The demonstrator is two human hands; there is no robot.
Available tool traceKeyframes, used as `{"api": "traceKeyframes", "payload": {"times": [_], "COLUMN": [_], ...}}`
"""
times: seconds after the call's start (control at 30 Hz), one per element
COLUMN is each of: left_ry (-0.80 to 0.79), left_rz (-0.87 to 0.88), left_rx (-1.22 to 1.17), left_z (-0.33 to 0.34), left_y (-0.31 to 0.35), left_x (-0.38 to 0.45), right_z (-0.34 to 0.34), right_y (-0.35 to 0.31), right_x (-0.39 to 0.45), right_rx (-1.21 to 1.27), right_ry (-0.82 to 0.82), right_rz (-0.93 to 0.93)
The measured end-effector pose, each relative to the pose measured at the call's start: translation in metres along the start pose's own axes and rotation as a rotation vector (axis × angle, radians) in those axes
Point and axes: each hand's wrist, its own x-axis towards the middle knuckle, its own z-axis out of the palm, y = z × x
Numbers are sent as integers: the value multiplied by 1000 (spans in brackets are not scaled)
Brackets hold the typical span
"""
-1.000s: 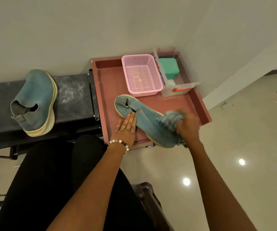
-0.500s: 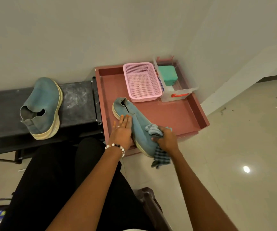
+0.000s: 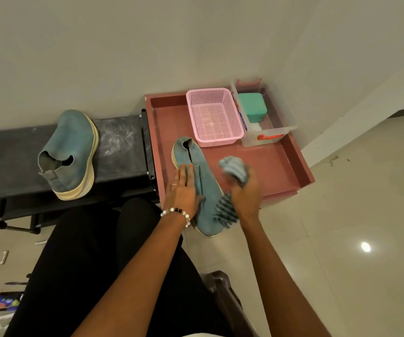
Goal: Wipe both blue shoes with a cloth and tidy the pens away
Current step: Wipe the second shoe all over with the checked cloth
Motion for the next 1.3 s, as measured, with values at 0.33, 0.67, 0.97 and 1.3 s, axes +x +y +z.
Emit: {"api": "traceKeyframes", "payload": {"times": [0.33, 0.67, 0.97, 1.3], "left_ry": [14, -67, -113, -102], "left_rz": [-218, -136, -68, -78], "left_rx": [200, 145, 266, 334], "left_z": [5, -3, 4, 5], "left_y": [-10, -8, -8, -7], "left_x": [-7, -7, -7, -3], "right_z": [31, 19, 32, 51], "right_y": [35, 33, 22, 19], "right_x": [2, 17, 29, 40], "right_rx": [-445, -36, -10, -512], "right_ry": [-358, -257, -103, -373], "right_rz": [-213, 178, 194, -17]}}
